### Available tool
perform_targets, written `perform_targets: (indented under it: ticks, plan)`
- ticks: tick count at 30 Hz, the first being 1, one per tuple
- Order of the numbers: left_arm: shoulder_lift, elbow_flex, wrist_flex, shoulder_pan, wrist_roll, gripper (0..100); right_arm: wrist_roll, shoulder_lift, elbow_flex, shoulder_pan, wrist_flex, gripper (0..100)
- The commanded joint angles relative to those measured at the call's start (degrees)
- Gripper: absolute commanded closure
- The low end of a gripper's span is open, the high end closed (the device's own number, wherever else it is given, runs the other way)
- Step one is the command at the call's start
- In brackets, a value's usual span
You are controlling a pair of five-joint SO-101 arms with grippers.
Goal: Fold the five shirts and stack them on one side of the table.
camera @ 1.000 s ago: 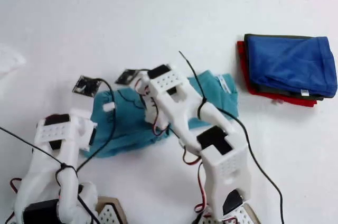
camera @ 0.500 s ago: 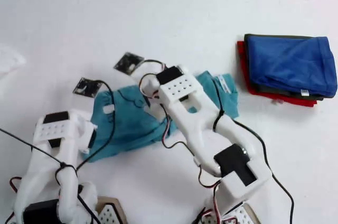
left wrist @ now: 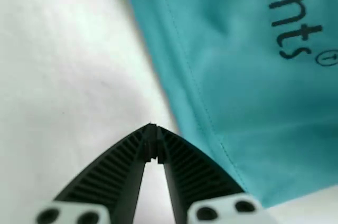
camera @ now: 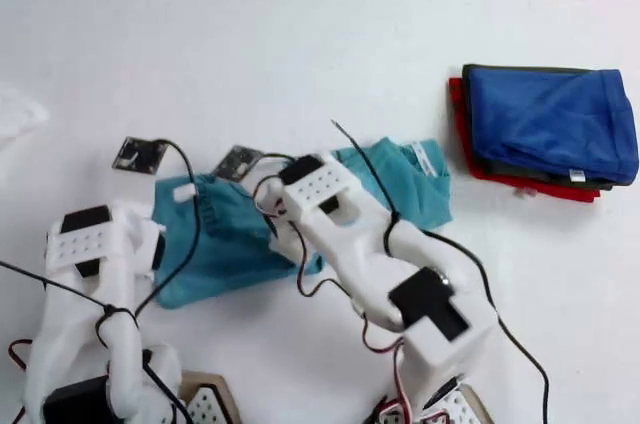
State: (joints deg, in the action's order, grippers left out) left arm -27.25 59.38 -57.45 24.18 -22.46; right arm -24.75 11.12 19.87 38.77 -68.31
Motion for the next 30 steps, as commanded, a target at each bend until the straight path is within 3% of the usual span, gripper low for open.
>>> perform_targets:
  ticks: [1,4,8,14,23,30]
  plan:
    - [-0.2,-1.9,0.7,0.4,0.6,97,0.4,-7.3,-1.9,-0.7,-0.2,97.9]
    - [-0.4,-1.9,1.1,0.4,0.8,97,0.4,-11.1,-6.2,-2.3,-0.6,97.9]
    - [-0.1,-2.4,0.6,0.7,7.4,95,0.4,-14.9,-13.2,-6.4,-6.5,97.7]
    - [0.0,-2.4,2.7,0.7,10.6,74,-3.8,-17.5,-22.7,-14.7,-17.5,97.8]
    - [1.1,-2.6,6.4,0.4,13.8,75,-4.8,-21.4,-24.4,-20.6,-20.9,97.8]
    - [22.4,-13.7,3.9,-0.8,15.0,75,-4.8,-24.5,-24.4,-20.6,-20.9,97.9]
